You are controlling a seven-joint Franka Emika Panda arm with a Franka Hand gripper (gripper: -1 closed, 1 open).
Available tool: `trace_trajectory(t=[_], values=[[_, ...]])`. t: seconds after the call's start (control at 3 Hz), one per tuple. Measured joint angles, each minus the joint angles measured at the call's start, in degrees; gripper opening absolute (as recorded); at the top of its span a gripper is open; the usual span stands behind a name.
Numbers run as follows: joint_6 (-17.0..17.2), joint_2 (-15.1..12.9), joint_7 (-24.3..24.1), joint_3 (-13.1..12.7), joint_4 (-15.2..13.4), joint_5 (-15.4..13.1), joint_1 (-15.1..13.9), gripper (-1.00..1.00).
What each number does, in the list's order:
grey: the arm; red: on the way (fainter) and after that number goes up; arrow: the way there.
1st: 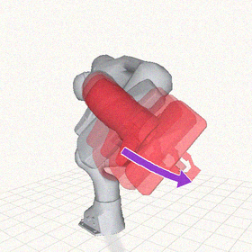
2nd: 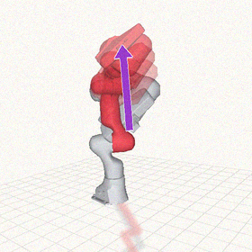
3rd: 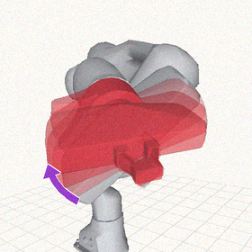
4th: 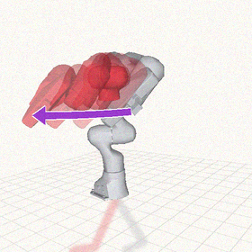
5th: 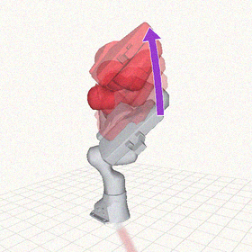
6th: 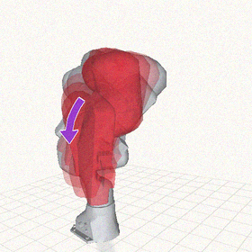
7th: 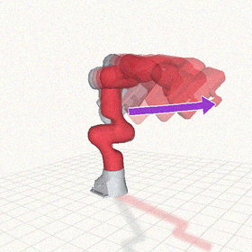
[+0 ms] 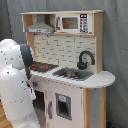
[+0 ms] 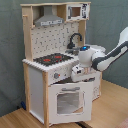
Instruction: Play with the kitchen
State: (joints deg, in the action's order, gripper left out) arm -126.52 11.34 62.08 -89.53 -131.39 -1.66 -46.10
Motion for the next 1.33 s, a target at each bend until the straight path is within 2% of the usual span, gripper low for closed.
trace_trajectory(t=[0.33, 1.0, 1.33], values=[[-1.10, 0.14, -2.12, -4.64, -0.58, 0.04, -3.76, -1.00], [-2.78, 0.78, -7.89, -13.61, -0.57, 0.24, -9.53, -1.00], [-4.83, 2.33, -10.45, -17.87, -0.48, 0.79, -12.56, -1.00]])
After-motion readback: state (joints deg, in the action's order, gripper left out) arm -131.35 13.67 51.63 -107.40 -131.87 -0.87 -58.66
